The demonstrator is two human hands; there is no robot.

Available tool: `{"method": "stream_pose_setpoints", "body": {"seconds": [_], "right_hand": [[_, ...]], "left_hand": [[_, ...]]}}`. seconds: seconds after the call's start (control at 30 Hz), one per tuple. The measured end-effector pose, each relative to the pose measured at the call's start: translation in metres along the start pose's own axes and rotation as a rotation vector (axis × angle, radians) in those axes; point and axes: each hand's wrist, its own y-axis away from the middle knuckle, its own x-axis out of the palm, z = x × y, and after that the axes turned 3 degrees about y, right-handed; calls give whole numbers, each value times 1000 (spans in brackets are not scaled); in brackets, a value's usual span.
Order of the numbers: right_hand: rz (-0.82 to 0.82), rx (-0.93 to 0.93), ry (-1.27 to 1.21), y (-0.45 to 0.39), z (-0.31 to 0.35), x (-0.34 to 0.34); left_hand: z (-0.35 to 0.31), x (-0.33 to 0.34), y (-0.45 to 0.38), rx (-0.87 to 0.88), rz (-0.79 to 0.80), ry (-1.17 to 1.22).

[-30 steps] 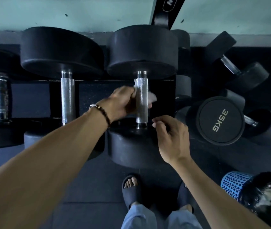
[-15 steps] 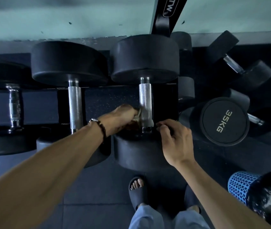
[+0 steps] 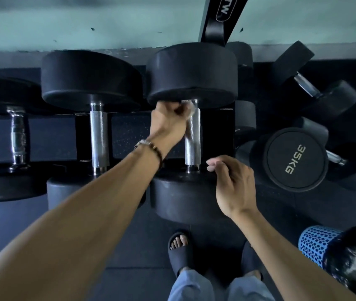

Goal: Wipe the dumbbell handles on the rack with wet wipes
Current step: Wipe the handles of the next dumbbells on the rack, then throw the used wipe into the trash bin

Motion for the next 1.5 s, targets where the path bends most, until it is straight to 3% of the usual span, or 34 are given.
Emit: {"method": "stream_pose_setpoints", "body": {"seconds": [0.07,0.1,0.2,0.27,0.4,0.47,0.63,0.7,0.83,0.97,1.03,1.2,1.3,1.5], "right_hand": [[13,7,5,0,-1,1],[10,4,3,0,-1,1],[9,-6,4,0,-1,1],[4,-12,1,0,0,0],[15,11,20,0,4,-2],[10,1,17,0,5,-1],[-1,-13,37,-1,2,0],[8,9,39,0,3,0],[8,8,16,1,7,-3],[18,-25,44,3,5,-2],[39,-9,84,3,8,-3],[84,-21,175,9,27,-22],[116,-135,119,26,49,-40],[-88,-136,17,51,43,-82]], "left_hand": [[-7,7,5,-66,-106,125],[-7,6,14,-54,-101,53],[4,-2,41,-12,23,-188],[0,-4,44,-15,48,-184],[-28,6,21,-87,-186,61],[-26,9,23,-106,-215,45],[0,-4,54,-177,86,-184],[-3,-5,45,-171,81,-187],[-17,4,28,-154,-89,-81],[2,-11,51,-128,160,-268],[4,-21,61,-80,203,-289],[-25,-36,82,5,75,-127],[-49,-39,101,-14,235,-20],[-91,-6,140,-55,433,71]]}}
